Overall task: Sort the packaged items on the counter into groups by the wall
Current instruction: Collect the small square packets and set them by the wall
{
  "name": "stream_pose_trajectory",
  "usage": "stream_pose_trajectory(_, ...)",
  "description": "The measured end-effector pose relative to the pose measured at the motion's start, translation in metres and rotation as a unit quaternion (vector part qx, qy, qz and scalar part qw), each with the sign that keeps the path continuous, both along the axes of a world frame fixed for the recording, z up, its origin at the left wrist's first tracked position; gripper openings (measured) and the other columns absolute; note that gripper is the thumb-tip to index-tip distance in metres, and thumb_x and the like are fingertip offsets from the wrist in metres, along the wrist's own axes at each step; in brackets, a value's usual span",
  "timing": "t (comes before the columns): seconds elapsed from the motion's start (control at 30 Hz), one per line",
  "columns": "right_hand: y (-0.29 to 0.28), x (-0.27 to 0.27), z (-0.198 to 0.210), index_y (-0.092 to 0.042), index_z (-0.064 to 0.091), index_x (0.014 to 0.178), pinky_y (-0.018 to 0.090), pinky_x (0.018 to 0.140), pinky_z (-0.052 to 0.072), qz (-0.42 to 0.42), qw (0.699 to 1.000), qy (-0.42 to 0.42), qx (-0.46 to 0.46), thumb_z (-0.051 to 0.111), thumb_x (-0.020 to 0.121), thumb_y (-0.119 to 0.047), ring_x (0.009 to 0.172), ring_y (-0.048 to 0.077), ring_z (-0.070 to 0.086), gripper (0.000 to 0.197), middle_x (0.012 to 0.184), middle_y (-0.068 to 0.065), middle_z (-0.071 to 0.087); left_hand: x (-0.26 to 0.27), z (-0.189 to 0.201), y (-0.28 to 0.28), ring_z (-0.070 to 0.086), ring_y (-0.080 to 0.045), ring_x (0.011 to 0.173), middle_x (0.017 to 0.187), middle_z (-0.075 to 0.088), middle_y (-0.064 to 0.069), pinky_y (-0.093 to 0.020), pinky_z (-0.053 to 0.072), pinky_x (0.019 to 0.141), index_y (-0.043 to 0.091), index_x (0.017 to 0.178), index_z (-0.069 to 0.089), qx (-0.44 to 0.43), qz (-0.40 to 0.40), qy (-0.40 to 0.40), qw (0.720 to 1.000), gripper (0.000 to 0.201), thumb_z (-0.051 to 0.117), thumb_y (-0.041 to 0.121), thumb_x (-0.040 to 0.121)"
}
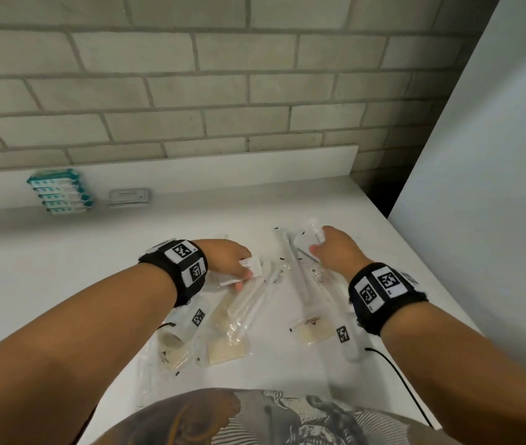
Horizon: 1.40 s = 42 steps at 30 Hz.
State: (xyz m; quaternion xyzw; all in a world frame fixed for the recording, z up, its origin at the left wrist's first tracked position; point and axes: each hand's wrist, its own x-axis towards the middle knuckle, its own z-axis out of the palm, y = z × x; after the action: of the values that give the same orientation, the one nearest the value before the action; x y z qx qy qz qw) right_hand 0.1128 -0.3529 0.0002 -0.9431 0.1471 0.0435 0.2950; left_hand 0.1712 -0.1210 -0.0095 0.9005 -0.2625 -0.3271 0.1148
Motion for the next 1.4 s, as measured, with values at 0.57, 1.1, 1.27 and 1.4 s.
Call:
stream_pose_trajectory(0.57,0.011,0.046,-0.015,0.0,0.049,0.114,0.028,0.065,0.049,0.021,0.982,0.176,-0.063,0.065,0.086,-0.043,0.069,0.021,0.059,0.054,0.09,0.01,0.066,-0.001,-0.017,-0.023,0.054,-0.027,0.114,0.142,0.031,-0.007,-0.033,0.047,0.092,0.018,0.147,0.029,0.025,-0.008,-0.108,0.994,0.068,0.062,0.029,0.089)
stream_pose_trajectory(1.1,0.033,0.049,-0.021,0.001,0.036,0.139,0.028,0.092,0.045,0.032,0.974,0.186,-0.125,0.067,0.09,-0.027,0.122,0.028,0.054,0.065,0.141,0.011,0.048,-0.014,-0.013,-0.021,0.055,-0.026,0.113,0.128,0.053,-0.01,-0.032,0.046,0.086,0.006,0.133,0.043,0.086,0.034,-0.111,0.989,0.047,0.056,0.024,0.091)
stream_pose_trajectory(1.27,0.034,0.037,-0.017,-0.01,0.058,0.096,0.035,0.092,0.047,0.034,0.981,0.167,-0.092,0.058,0.09,-0.025,0.113,0.031,0.059,0.016,0.098,0.008,0.057,-0.022,-0.012,-0.007,0.053,-0.021,0.091,0.102,0.053,-0.005,-0.028,0.04,0.072,0.009,0.11,0.05,-0.003,0.128,-0.14,0.982,0.031,0.06,0.03,0.089)
stream_pose_trajectory(1.4,0.036,0.028,-0.001,-0.007,0.057,0.113,0.034,0.085,0.049,-0.015,0.997,0.035,0.064,0.064,0.088,-0.019,0.102,0.029,0.061,0.029,0.113,0.008,0.061,-0.025,0.001,0.008,0.053,-0.013,0.072,0.08,0.053,0.005,-0.024,0.038,0.059,0.015,0.091,0.05,-0.243,0.304,-0.141,0.91,0.03,0.072,0.034,0.082)
